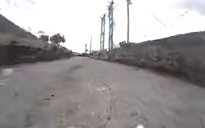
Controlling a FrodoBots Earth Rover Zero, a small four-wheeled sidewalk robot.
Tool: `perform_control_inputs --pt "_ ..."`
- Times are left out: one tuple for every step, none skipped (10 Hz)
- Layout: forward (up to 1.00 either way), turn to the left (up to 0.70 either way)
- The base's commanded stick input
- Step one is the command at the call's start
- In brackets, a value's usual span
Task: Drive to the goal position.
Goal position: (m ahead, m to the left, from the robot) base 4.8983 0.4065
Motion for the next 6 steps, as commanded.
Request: perform_control_inputs --pt "0.7 0.0" --pt "0.7 0.0" --pt "0.7 0.0" --pt "0.7 0.0" --pt "0.7 0.0" --pt "0.7 0.0"
